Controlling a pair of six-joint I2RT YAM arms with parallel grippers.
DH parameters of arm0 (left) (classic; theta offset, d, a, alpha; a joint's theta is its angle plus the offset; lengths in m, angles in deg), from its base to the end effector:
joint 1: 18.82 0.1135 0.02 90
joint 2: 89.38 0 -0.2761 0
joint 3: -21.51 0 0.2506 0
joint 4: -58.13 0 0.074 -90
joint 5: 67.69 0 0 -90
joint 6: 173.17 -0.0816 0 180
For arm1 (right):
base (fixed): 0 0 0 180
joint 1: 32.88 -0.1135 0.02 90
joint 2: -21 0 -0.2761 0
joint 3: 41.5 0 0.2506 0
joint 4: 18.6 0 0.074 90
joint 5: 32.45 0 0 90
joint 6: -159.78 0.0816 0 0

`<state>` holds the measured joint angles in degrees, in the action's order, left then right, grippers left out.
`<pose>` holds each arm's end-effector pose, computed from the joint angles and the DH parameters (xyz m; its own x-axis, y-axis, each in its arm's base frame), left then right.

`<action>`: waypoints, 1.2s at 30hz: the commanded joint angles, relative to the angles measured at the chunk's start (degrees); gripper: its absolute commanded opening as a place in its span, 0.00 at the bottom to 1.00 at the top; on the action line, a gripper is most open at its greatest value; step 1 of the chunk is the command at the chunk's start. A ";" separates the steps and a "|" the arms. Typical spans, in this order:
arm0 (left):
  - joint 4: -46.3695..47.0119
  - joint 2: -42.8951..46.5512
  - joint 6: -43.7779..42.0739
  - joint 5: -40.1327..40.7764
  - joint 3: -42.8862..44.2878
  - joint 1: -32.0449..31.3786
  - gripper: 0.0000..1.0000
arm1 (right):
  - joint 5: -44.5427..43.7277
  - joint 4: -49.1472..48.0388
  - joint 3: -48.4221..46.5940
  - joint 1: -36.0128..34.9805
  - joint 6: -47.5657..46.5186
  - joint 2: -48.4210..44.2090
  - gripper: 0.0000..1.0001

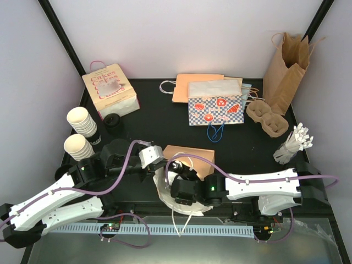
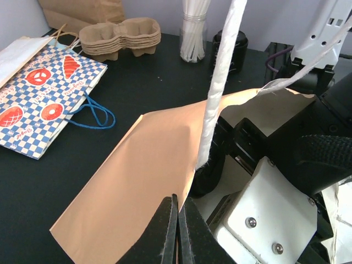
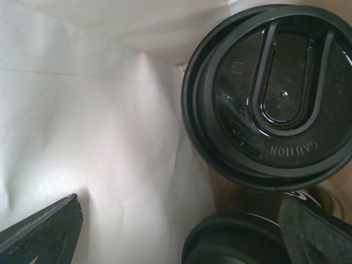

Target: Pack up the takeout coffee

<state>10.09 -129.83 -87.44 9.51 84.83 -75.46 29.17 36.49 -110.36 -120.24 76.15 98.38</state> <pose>0.0838 -0.1601 0.3247 -0.1644 0.3817 -0.9096 0.9396 0.3413 -0.0266 0.0513 0.2702 0.2152 -0.1374 -0.8614 -0.4890 -0.8592 0.3493 -0.3738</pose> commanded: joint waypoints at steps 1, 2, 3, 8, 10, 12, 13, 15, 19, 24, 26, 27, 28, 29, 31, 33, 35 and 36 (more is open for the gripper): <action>3.28 1.25 -0.63 -3.03 1.49 -0.31 0.02 | 2.68 -1.39 1.54 -0.23 -2.31 -0.78 1.00; 3.14 1.31 -0.66 -3.44 1.38 -0.31 0.01 | 2.92 -1.63 1.71 -0.24 -2.33 -1.06 1.00; 3.02 1.33 -0.65 -3.71 1.30 -0.31 0.02 | 2.94 -1.63 1.74 -0.19 -2.37 -1.09 1.00; 3.01 1.55 -0.32 -5.06 0.69 -0.31 0.02 | 2.55 -2.00 2.09 -0.24 -1.45 -1.57 1.00; 3.02 1.68 -0.09 -5.61 0.50 -0.31 0.02 | 1.92 -3.00 2.82 -0.26 -1.21 -2.63 1.00; 2.99 1.75 0.09 -6.01 0.30 -0.39 0.02 | 0.96 -4.56 4.11 -0.15 -0.57 -3.88 1.00; 2.99 1.77 0.20 -6.16 0.25 -0.39 0.02 | 0.71 -5.08 4.39 -0.16 -0.45 -4.39 1.00; 2.99 1.98 0.31 -6.38 0.07 -0.40 0.02 | 0.30 -5.41 4.34 -0.18 0.05 -4.58 1.00; 2.97 2.34 0.41 -6.44 -0.22 -0.40 0.02 | -0.65 -4.57 2.94 -0.16 1.00 -3.29 1.00; 2.95 2.39 0.47 -6.74 -0.17 -0.48 0.02 | -1.04 -5.39 2.75 0.24 1.69 -2.68 1.00; 2.91 2.43 0.49 -6.89 -0.25 -0.49 0.02 | -0.26 -6.13 2.94 0.47 1.36 -2.91 1.00; 2.85 2.47 0.57 -6.89 -0.28 -0.53 0.01 | 0.19 -6.68 3.15 0.60 1.01 -3.06 1.00; 2.82 2.54 0.60 -6.88 -0.26 -0.48 0.02 | 0.62 -7.26 3.35 0.65 0.58 -3.21 1.00; 2.84 2.52 0.66 -6.83 -0.38 -0.46 0.01 | 1.29 -7.85 3.55 0.88 0.12 -3.36 1.00; 2.82 2.70 0.67 -6.77 -0.43 -0.49 0.02 | 3.83 -9.09 3.75 1.08 -1.77 -3.55 0.98; 2.83 2.74 0.73 -6.79 -0.60 -0.49 0.01 | 4.97 -9.72 3.57 1.08 -3.18 -3.28 0.93; 2.82 2.83 0.84 -6.73 -0.84 -0.49 0.02 | 5.58 -9.44 3.14 1.12 -4.21 -2.49 0.88; 2.82 2.95 0.91 -6.73 -0.91 -0.49 0.02 | 5.79 -9.09 2.89 1.13 -4.47 -2.04 0.84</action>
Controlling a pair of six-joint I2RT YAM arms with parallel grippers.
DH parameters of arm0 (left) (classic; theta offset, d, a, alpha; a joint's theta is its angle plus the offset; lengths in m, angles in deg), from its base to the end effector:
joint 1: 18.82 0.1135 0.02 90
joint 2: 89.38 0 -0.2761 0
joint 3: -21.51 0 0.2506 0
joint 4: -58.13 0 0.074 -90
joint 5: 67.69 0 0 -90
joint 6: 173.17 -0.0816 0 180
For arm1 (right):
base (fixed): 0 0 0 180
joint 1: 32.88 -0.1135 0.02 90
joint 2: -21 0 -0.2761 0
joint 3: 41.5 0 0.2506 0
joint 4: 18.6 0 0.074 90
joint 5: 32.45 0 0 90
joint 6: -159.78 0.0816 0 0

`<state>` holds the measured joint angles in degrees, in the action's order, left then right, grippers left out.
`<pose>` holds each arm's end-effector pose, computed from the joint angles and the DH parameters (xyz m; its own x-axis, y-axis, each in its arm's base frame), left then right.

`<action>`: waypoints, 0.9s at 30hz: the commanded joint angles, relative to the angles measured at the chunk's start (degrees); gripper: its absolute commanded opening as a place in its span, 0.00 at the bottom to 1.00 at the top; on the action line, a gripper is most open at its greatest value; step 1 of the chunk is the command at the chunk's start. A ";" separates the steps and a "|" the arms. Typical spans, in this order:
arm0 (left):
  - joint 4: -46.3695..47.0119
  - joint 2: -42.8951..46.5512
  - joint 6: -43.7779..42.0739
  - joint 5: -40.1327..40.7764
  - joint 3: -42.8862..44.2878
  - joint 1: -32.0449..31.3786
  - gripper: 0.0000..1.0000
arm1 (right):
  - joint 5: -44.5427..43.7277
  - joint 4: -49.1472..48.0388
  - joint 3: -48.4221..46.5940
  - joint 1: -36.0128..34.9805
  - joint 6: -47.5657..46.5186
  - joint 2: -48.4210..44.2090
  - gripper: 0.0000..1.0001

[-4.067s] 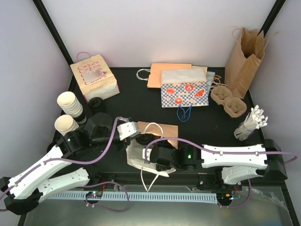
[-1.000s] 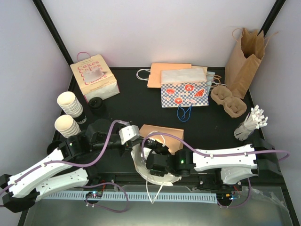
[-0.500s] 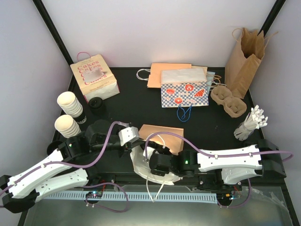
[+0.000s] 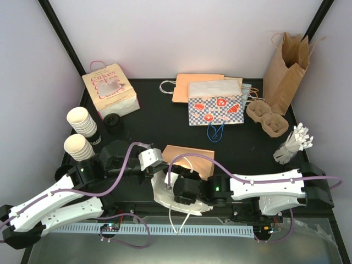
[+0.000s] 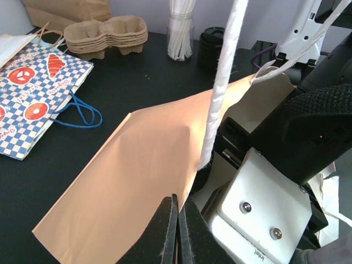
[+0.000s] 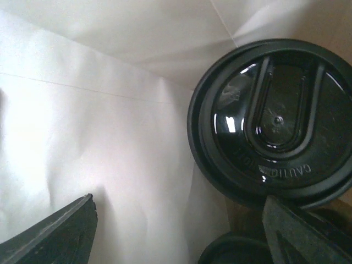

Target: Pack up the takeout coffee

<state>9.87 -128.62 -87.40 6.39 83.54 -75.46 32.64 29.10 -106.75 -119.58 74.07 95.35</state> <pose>0.0775 -0.1583 0.3197 -0.1665 0.3820 -0.9091 0.9543 0.2946 -0.0510 0.0501 0.2716 0.2159 -0.1148 -0.8119 -0.5724 -0.8861 0.3442 -0.3105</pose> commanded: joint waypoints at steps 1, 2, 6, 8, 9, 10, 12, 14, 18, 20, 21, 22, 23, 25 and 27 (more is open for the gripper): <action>3.05 1.75 0.89 -3.59 0.32 -0.49 0.01 | 2.35 -1.25 -0.84 0.46 -2.66 1.47 0.80; 3.04 1.88 0.89 -3.59 0.29 -0.49 0.02 | 2.28 -0.92 -0.91 0.42 -2.73 1.85 0.77; 3.12 1.98 0.80 -3.39 0.24 -0.49 0.02 | 1.65 -0.46 -0.04 0.39 -2.82 0.87 0.72; 3.05 1.98 0.72 -3.39 0.22 -0.49 0.02 | 1.11 -0.53 0.57 0.39 -3.04 -0.33 0.70; 3.04 1.93 0.72 -3.41 0.20 -0.49 0.02 | 0.72 -0.60 0.82 0.40 -3.13 -0.92 0.69; 3.10 1.90 0.61 -3.39 0.11 -0.49 0.02 | 0.24 -0.73 1.10 0.39 -3.19 -1.62 0.68; 2.89 1.82 0.52 -3.41 0.22 -0.49 0.02 | -0.90 -1.30 1.55 0.39 -3.34 -3.20 0.72; 2.86 1.80 0.53 -3.41 0.31 -0.49 0.01 | -2.95 -2.25 1.93 0.42 -3.61 -4.66 0.80; 2.86 1.80 0.45 -3.54 0.34 -0.49 0.02 | -5.60 -3.50 2.07 0.39 -5.06 -6.09 0.83; 2.80 1.73 0.45 -3.59 0.28 -0.49 0.02 | -6.40 -3.86 1.74 0.39 -5.89 -6.06 0.83; 2.78 1.72 0.41 -3.54 0.33 -0.49 0.01 | -6.56 -4.14 1.78 0.39 -6.41 -5.90 0.83; 2.84 1.72 0.43 -3.62 0.33 -0.49 0.02 | -6.63 -4.60 1.82 0.39 -6.95 -5.82 0.83; 2.86 1.71 0.45 -3.67 0.33 -0.49 0.02 | -6.60 -5.12 1.89 0.43 -7.46 -5.67 0.83; 2.91 1.71 0.53 -3.74 0.31 -0.49 0.01 | -6.29 -5.93 1.90 0.39 -8.49 -5.05 0.83; 2.94 1.71 0.61 -3.90 0.33 -0.49 0.01 | -5.98 -6.40 1.63 0.39 -9.25 -4.06 0.83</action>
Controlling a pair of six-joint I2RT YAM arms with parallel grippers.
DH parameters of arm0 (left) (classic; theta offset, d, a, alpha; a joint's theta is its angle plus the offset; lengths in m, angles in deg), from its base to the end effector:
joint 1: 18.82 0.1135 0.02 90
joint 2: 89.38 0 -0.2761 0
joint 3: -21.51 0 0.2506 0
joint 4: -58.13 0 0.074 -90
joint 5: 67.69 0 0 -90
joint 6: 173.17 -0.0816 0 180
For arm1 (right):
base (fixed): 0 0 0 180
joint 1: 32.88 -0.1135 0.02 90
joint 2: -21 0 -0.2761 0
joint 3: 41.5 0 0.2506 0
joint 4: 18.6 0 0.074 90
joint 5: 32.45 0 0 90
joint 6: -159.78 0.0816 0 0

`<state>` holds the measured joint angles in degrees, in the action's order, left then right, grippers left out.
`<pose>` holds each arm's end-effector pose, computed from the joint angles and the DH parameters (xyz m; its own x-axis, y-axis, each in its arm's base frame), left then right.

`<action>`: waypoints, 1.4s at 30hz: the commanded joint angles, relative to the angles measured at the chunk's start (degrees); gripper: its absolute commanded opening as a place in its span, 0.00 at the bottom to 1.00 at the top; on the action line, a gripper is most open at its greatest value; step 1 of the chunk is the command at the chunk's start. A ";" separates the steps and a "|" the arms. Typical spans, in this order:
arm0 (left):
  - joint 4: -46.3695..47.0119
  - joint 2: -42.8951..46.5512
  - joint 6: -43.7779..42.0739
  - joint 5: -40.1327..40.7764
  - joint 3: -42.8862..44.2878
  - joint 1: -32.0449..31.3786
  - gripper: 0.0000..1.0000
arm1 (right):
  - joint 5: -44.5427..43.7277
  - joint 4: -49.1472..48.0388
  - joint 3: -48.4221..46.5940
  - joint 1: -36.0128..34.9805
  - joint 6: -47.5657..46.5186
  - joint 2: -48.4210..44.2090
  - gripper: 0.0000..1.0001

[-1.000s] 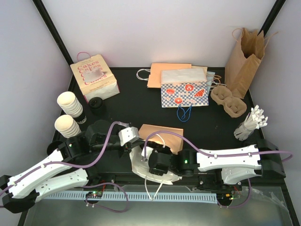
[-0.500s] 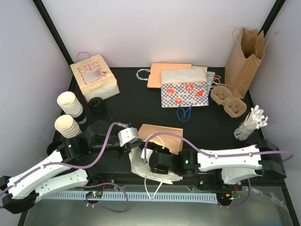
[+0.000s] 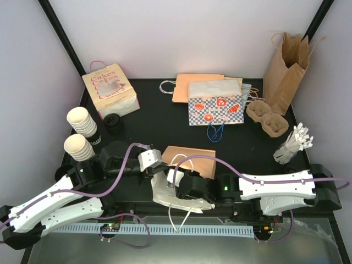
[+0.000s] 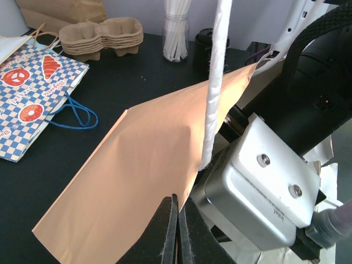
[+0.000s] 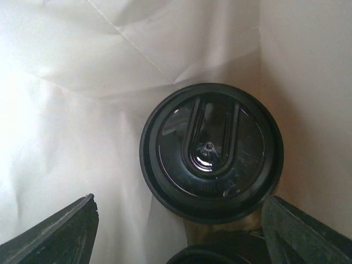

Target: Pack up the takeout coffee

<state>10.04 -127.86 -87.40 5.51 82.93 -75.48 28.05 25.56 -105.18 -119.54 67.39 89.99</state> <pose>0.0750 -0.1569 0.3183 -0.1633 0.3768 -0.9118 0.9582 0.2805 -0.0557 0.0555 0.2620 0.2378 -0.0088 -0.7736 -0.6337 -0.8513 0.3382 -0.4010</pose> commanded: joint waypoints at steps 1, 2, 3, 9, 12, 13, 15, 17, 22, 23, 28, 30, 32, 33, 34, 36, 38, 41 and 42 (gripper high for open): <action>2.77 0.95 0.62 -3.11 0.92 -0.46 0.02 | -1.21 -3.03 -0.05 0.34 -2.77 1.72 0.83; 2.82 0.95 0.60 -3.07 0.86 -0.46 0.02 | -1.06 -3.20 -0.09 0.41 -3.09 2.29 0.83; 2.86 0.95 0.60 -3.17 0.79 -0.46 0.02 | -0.97 -3.34 0.02 0.35 -3.32 2.76 0.83; 3.17 0.80 0.54 -3.24 0.41 -0.46 0.01 | 0.84 -2.07 -0.56 0.34 -3.64 6.34 0.78; 3.21 0.73 0.52 -3.18 0.33 -0.46 0.01 | 3.62 -0.73 -0.91 0.34 -3.01 7.12 0.70; 3.21 0.69 0.54 -3.17 0.32 -0.46 0.01 | 4.38 -0.19 -1.01 0.41 -2.80 7.20 0.67; 3.34 0.60 0.58 -3.19 0.31 -0.48 0.02 | 5.58 0.98 -1.22 0.34 -2.58 7.17 0.63; 3.30 0.55 0.60 -3.20 0.32 -0.46 0.02 | 5.74 1.73 -1.24 0.34 -2.27 6.71 0.62; 3.30 0.55 0.52 -3.19 0.39 -0.52 0.02 | 6.39 1.59 -1.15 0.34 -2.69 3.73 0.63; 3.30 0.53 0.49 -3.20 0.46 -0.48 0.02 | 6.38 1.25 -1.08 0.35 -2.78 3.16 0.66; 3.15 0.42 0.53 -3.20 0.58 -0.50 0.02 | 4.00 -0.29 -0.73 0.35 -2.84 1.42 0.83; 3.17 0.51 0.48 -3.23 0.68 -0.52 0.02 | 1.92 -0.95 -0.49 0.34 -2.83 1.47 0.88; 3.21 0.51 0.53 -3.22 0.67 -0.53 0.02 | -0.75 -1.81 -0.26 0.37 -2.35 2.07 0.93; 3.21 0.51 0.54 -3.24 0.64 -0.55 0.02 | -1.88 -2.12 -0.32 0.37 -2.08 2.66 0.95; 3.24 0.44 0.55 -3.33 0.66 -0.55 0.01 | -2.88 -2.34 -0.55 0.34 -1.58 3.29 0.95; 3.22 0.42 0.75 -3.58 0.63 -0.55 0.01 | -4.56 -2.55 -1.03 0.43 -0.32 4.62 0.96; 3.15 0.42 0.71 -3.67 0.64 -0.55 0.02 | -6.08 -2.77 -1.31 0.50 1.03 5.80 0.97; 3.30 0.34 0.78 -3.95 0.67 -0.55 0.01 | -8.28 -3.27 -1.57 0.52 2.52 7.42 0.99; 3.44 0.34 0.80 -4.07 0.68 -0.55 0.02 | -9.05 -3.43 -1.67 0.52 2.90 7.82 0.99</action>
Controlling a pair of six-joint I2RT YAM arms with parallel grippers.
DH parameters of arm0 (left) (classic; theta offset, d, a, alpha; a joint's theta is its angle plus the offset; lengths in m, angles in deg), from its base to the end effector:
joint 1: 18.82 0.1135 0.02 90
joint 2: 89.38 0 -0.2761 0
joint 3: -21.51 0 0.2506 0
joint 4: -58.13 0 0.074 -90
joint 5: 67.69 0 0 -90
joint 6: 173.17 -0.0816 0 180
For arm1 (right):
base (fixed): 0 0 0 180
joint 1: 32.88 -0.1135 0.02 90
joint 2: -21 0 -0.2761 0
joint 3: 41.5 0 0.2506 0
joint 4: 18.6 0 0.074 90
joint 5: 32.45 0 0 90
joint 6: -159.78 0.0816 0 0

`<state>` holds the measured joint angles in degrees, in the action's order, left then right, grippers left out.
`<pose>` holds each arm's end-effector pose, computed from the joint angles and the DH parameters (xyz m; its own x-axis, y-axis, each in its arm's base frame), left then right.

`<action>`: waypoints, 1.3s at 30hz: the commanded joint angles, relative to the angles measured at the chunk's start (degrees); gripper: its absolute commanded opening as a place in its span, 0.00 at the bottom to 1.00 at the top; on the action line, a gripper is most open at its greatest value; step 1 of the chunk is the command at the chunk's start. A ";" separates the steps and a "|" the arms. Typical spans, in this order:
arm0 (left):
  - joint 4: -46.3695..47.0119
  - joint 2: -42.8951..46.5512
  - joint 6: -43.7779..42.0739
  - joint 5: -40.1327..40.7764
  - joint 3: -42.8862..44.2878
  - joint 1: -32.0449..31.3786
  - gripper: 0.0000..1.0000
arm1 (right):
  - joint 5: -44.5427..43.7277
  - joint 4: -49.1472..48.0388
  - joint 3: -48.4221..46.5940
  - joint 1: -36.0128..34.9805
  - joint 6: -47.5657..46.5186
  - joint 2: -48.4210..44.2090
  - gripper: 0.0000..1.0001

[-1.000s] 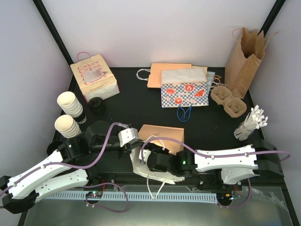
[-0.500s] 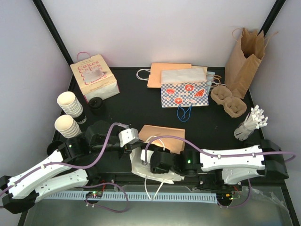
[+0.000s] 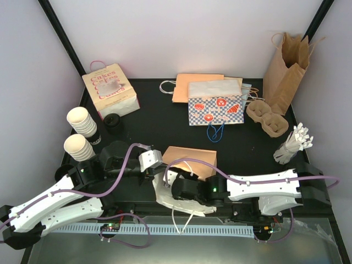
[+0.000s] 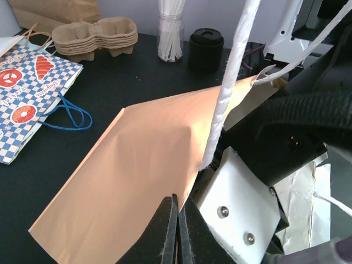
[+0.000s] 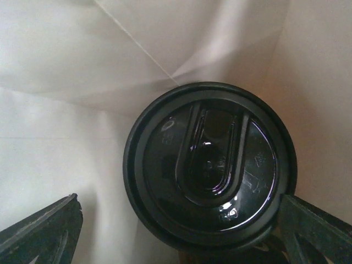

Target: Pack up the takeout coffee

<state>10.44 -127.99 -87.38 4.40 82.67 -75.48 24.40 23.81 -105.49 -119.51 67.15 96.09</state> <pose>0.0741 -0.1583 0.3175 -0.1633 0.3753 -0.9124 0.9625 0.2636 -0.0638 0.0610 0.2764 0.2176 -0.0097 -0.8189 -0.5739 -0.8180 0.3366 -0.4665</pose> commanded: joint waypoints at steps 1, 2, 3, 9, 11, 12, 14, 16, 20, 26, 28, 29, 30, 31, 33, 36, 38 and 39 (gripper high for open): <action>3.15 0.47 0.86 -3.12 0.92 -0.55 0.02 | -6.15 -1.97 -1.45 0.50 3.38 2.13 0.99; 3.23 0.46 0.87 -3.24 0.93 -0.57 0.02 | -7.05 -2.58 -1.46 0.52 3.54 2.43 1.00; 3.33 0.39 0.87 -3.33 0.86 -0.62 0.02 | -8.02 -3.12 -1.51 0.50 3.67 2.69 1.00; 3.52 0.20 1.05 -3.52 0.74 -0.64 0.01 | -9.59 -5.46 -2.67 0.50 3.08 4.57 1.00; 3.69 0.15 1.17 -3.51 0.68 -0.64 0.01 | -9.48 -5.68 -3.20 0.50 3.14 5.47 1.00; 3.81 0.12 1.17 -3.53 0.66 -0.64 0.01 | -9.26 -5.68 -3.36 0.54 3.06 5.90 1.00; 3.86 0.03 1.22 -3.47 0.67 -0.68 0.02 | -9.30 -5.63 -3.55 0.52 3.22 6.84 1.00; 3.87 -0.06 1.22 -3.54 0.66 -0.72 0.02 | -8.95 -5.49 -3.66 0.51 3.17 7.44 1.00; 3.96 -0.15 1.32 -3.58 0.76 -0.73 0.02 | -8.07 -4.76 -3.83 0.59 2.77 8.00 0.92; 4.14 -0.23 1.31 -3.52 0.92 -0.73 0.02 | -7.04 -4.19 -3.52 0.59 1.68 7.49 0.82; 4.13 -0.24 1.31 -3.42 0.87 -0.73 0.02 | -6.87 -4.21 -3.19 0.59 1.06 7.14 0.82; 4.12 -0.24 1.31 -3.44 0.92 -0.75 0.02 | -6.70 -4.30 -2.95 0.59 0.71 6.96 0.82; 4.06 -0.24 1.33 -3.38 0.86 -0.73 0.02 | -6.56 -4.25 -2.77 0.56 0.35 6.76 0.81; 3.97 -0.24 1.39 -3.27 0.86 -0.73 0.02 | -6.35 -4.22 -2.70 0.58 0.14 6.56 0.81; 3.96 -0.16 1.46 -3.14 0.84 -0.73 0.02 | -6.05 -4.46 -2.17 0.55 -0.52 6.09 0.81; 4.05 -0.15 1.65 -2.92 1.00 -0.73 0.02 | -5.73 -5.15 -1.03 0.54 -2.20 5.32 0.80; 4.06 -0.15 1.79 -2.91 1.14 -0.73 0.02 | -5.70 -5.63 -0.49 0.50 -3.47 4.85 0.79; 3.97 -0.22 1.83 -2.92 1.19 -0.73 0.02 | -5.77 -5.82 -0.18 0.50 -4.17 4.71 0.79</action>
<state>11.38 -128.43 -86.89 3.81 82.67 -75.68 17.87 19.88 -107.17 -119.30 65.88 102.62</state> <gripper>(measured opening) 0.022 0.827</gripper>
